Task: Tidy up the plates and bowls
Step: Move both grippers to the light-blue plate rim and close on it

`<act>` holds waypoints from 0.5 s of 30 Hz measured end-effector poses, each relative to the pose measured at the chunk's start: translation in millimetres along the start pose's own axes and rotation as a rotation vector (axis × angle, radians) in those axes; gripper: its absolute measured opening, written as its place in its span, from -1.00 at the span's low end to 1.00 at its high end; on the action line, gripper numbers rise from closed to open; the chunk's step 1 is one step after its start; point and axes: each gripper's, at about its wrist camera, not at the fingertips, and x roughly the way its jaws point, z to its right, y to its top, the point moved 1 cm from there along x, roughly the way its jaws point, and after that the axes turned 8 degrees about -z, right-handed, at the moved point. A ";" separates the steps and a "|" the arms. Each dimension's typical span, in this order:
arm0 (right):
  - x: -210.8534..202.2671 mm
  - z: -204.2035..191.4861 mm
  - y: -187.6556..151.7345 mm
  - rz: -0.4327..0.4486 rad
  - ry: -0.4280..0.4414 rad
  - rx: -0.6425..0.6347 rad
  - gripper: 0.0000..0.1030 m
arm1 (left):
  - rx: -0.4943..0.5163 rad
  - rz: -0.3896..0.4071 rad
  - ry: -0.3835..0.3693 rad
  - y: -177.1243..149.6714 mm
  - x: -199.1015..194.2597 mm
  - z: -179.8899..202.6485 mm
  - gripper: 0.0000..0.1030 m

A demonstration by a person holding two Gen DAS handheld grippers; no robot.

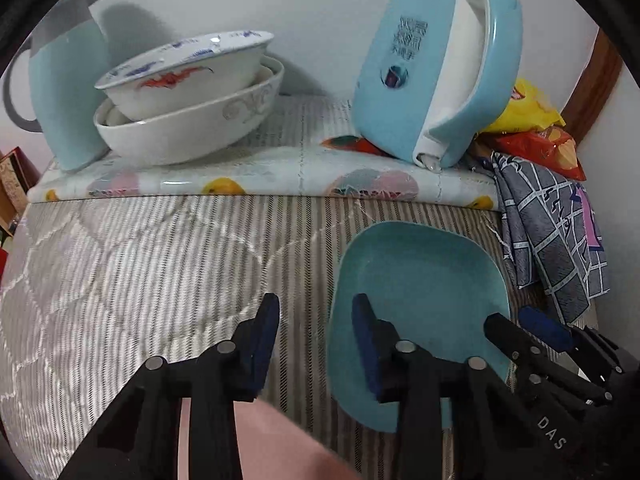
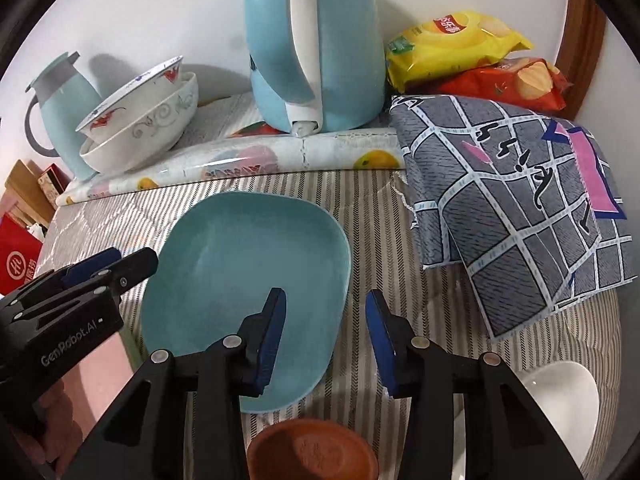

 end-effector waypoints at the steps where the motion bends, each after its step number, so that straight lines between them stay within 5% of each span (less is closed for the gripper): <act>1: 1.8 0.0 0.5 -0.005 0.001 0.005 -0.18 | 0.004 -0.003 -0.001 1.1 3.3 1.4 -0.33; 6: 14.3 1.5 3.5 -0.038 0.005 0.019 -0.25 | 0.003 -0.026 -0.008 4.9 15.7 4.1 -0.34; 15: 30.3 0.4 6.7 -0.071 0.007 0.016 -0.70 | 0.005 -0.070 -0.026 5.2 35.5 7.2 -0.78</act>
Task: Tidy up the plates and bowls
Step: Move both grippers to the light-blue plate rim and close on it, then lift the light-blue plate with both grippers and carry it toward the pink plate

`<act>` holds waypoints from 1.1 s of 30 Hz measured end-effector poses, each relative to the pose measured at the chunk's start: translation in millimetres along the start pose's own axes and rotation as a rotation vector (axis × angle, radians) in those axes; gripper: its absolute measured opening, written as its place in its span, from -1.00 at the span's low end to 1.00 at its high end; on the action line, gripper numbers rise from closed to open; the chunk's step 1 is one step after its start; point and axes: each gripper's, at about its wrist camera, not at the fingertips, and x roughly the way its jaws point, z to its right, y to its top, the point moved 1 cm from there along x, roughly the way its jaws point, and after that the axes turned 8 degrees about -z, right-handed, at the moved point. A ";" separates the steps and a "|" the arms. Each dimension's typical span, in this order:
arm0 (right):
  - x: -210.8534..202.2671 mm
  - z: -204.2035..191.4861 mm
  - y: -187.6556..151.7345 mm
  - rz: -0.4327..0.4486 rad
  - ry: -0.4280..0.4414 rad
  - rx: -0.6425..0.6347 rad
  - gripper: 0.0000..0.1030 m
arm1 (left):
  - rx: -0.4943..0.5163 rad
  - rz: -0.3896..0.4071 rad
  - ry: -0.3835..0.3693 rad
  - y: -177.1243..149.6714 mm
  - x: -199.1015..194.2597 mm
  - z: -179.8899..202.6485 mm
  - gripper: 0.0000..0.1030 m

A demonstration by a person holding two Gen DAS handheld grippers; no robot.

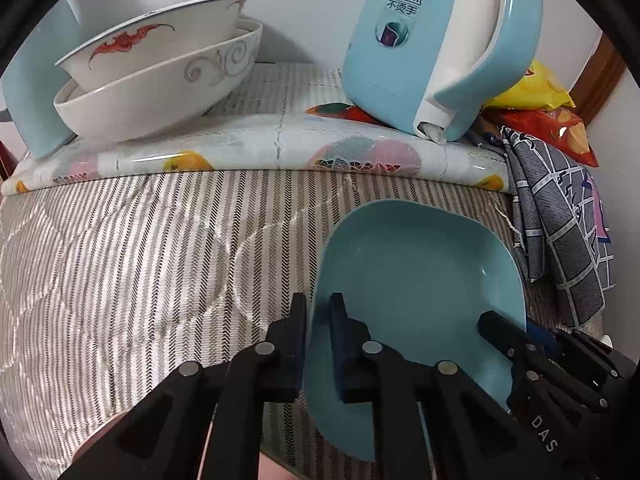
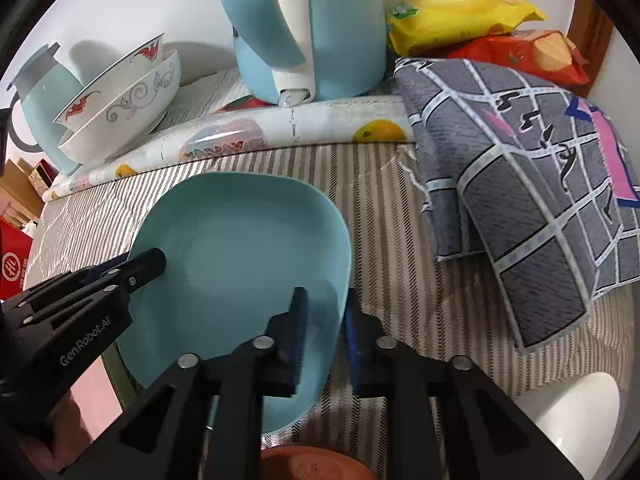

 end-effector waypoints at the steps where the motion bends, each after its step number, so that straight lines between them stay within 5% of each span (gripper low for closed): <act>1: 1.3 -1.4 -0.2 0.006 -0.013 -0.007 -0.73 | -0.001 0.006 0.000 -0.3 -0.3 -0.1 -0.80; 15: -39.6 0.1 -2.0 0.116 0.000 -0.006 -0.85 | -0.009 0.090 -0.019 -8.5 -42.8 -2.4 -0.84; 33: -103.9 -22.6 -45.4 0.200 0.035 -0.033 -0.87 | -0.060 0.176 -0.029 -56.3 -112.6 -18.1 -0.85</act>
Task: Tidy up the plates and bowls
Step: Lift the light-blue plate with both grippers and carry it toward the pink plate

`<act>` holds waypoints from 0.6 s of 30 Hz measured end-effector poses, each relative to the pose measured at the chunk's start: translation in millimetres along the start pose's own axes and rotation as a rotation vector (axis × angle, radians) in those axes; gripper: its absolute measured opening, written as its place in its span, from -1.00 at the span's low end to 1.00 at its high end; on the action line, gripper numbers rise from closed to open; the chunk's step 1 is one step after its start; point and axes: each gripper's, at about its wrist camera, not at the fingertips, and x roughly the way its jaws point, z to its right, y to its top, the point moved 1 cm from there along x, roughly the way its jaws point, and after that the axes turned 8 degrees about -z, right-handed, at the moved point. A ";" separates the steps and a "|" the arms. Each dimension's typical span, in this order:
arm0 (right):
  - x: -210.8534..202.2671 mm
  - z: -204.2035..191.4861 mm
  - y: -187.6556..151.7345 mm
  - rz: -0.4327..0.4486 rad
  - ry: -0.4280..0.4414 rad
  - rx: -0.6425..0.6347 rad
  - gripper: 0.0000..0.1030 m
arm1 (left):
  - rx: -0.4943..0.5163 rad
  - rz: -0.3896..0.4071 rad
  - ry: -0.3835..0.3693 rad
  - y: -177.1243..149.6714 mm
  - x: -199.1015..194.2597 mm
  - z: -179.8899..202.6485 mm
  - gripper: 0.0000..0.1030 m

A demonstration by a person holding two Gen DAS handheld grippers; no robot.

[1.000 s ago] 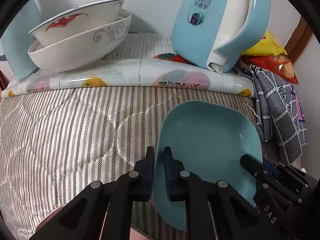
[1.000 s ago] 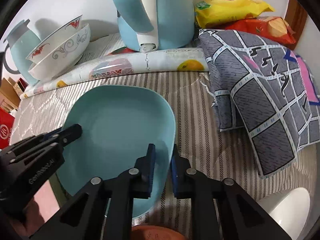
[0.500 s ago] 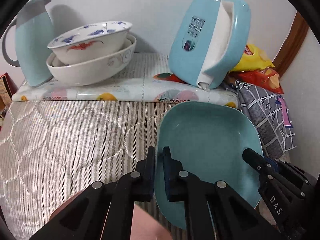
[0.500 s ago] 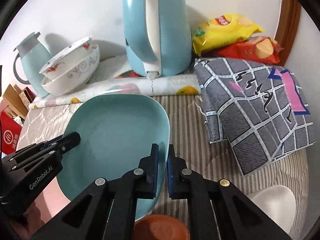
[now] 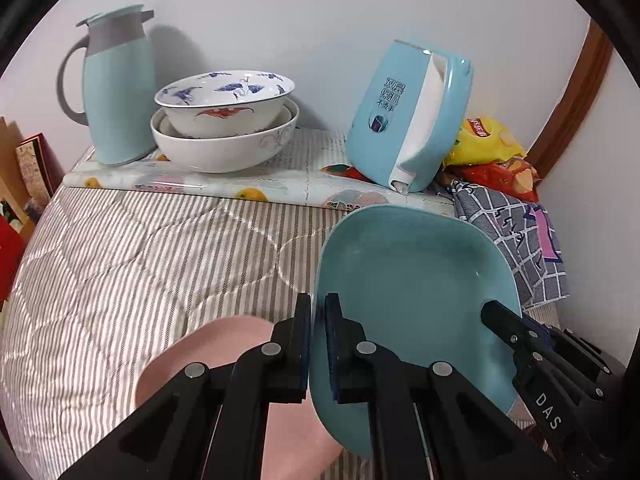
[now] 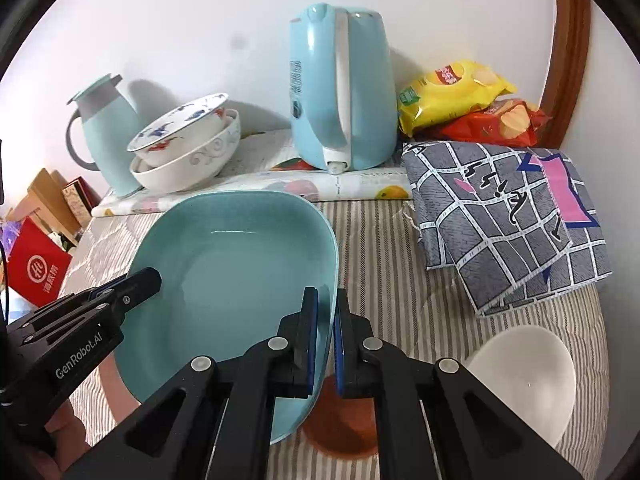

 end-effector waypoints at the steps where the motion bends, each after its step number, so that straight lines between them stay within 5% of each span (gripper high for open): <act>1: -3.8 -1.5 -2.7 0.005 0.001 -0.001 -0.87 | 0.001 0.003 0.000 -2.7 -3.7 -0.7 -0.85; 18: -32.1 -32.5 -33.1 0.030 0.011 -0.024 -0.88 | -0.032 0.033 -0.006 -37.8 -39.2 -27.1 -0.85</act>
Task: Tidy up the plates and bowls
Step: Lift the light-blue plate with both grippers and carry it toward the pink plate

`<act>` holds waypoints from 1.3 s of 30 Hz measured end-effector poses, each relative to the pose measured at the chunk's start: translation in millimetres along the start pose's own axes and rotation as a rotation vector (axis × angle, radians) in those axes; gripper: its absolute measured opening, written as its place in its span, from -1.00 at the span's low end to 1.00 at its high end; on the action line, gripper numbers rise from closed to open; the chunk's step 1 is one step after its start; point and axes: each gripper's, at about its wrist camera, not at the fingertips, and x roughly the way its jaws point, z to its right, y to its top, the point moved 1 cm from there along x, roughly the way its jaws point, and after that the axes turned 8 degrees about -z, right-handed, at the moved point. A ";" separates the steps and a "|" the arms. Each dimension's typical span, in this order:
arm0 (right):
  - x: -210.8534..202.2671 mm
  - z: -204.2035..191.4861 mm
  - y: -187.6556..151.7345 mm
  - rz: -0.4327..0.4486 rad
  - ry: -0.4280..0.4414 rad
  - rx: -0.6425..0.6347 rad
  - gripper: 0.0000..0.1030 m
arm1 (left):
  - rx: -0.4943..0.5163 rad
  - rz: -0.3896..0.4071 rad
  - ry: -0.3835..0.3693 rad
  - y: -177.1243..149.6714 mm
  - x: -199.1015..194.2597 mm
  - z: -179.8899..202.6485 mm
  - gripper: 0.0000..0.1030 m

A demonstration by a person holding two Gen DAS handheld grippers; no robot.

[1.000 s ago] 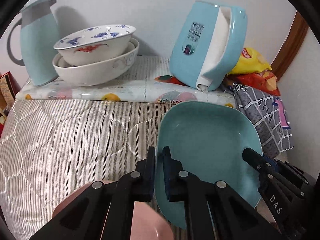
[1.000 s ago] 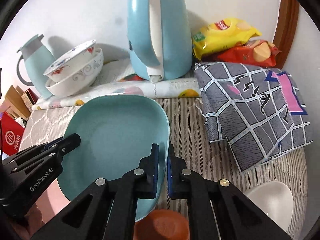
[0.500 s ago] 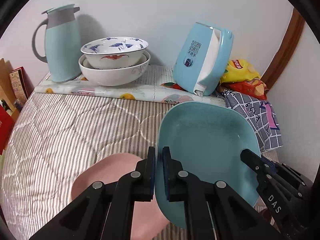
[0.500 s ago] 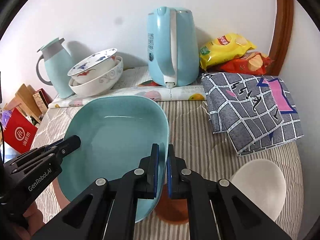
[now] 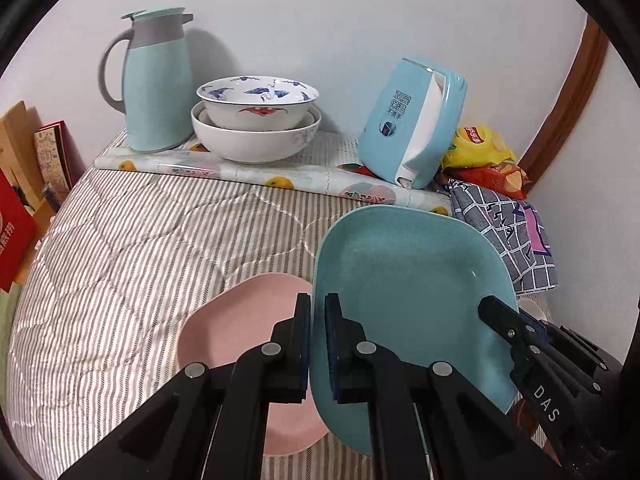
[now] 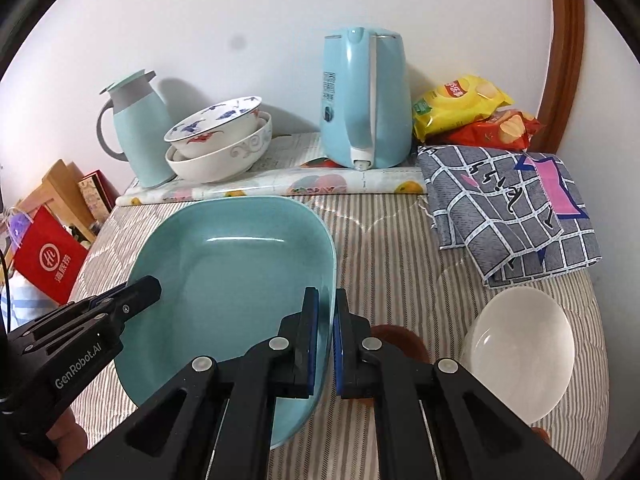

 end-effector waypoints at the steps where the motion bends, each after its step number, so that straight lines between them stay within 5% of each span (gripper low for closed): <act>1: -1.4 -1.1 -0.8 0.001 0.001 -0.002 -0.88 | -0.004 0.003 -0.001 -1.6 -2.2 -2.0 -0.85; 39: -26.0 -27.6 -22.4 0.023 0.016 -0.036 -0.88 | -0.050 0.039 -0.014 -27.2 -34.4 -22.7 -0.85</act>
